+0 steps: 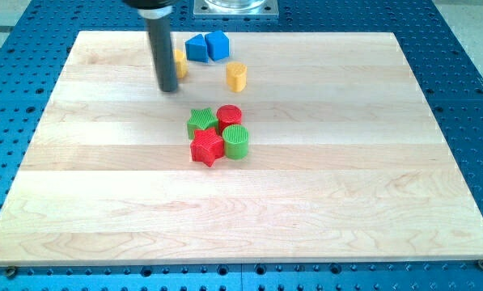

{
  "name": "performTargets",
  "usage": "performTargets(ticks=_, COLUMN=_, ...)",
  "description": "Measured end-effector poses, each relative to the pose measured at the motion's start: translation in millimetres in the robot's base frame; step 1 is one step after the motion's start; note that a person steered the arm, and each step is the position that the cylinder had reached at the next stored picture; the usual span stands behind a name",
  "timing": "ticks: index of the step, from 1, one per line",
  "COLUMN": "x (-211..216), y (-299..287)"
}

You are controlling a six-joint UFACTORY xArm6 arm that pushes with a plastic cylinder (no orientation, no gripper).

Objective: Move the heart to the right of the hexagon

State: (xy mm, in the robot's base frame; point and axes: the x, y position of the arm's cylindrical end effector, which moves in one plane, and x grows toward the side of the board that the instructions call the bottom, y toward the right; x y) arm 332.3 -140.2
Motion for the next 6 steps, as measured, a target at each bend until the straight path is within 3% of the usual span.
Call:
performTargets(ticks=1, x=-27, y=1)
performTargets(ticks=2, x=-23, y=21)
performTargets(ticks=3, x=28, y=54)
performTargets(ticks=4, x=47, y=126)
performTargets(ticks=5, x=11, y=164)
performTargets(ticks=6, x=-16, y=90)
